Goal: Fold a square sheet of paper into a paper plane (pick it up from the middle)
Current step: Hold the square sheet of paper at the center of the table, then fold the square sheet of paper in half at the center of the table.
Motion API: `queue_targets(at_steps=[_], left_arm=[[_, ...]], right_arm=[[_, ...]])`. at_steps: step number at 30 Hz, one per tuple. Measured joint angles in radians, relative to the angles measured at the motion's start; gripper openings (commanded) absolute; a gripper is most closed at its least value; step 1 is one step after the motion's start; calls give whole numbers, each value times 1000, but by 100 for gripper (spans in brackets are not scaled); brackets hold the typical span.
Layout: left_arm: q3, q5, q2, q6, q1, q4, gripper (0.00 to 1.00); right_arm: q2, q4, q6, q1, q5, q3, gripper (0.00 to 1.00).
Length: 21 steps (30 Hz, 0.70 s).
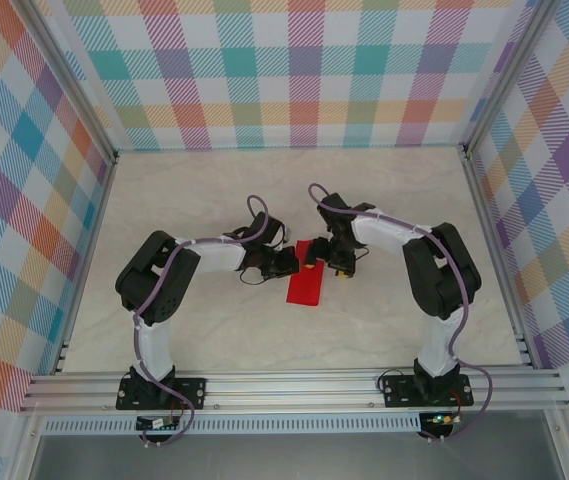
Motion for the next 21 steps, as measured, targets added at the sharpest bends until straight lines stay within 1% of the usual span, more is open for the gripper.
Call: queue_targets(at_steps=[2,5,7,8,12,16,21], left_arm=[[-2,0,0,0,0,3,0],[-5,0,-2,0,0,9,0],[-5,0,-2,0,0,10,0],[-6,0,-2,0,0,10,0],[-8,1,-2,0,0,17,0],[-10,2,-2,1,0,22,0],[-10,3,-2,1,0,23,0]], right_arm=[[-72,36,-4,-27,-11,-47,64],[-192,133,5,-68,-85,-134,39],[-238,206,18,-92,-156,-179,18],[-241,237,22,-95,-188,-192,14],[-218,367,57,-93,-301,-249,6],[-179,438,73,-91,-362,-277,5],[-148,500,87,-92,-402,-301,5]])
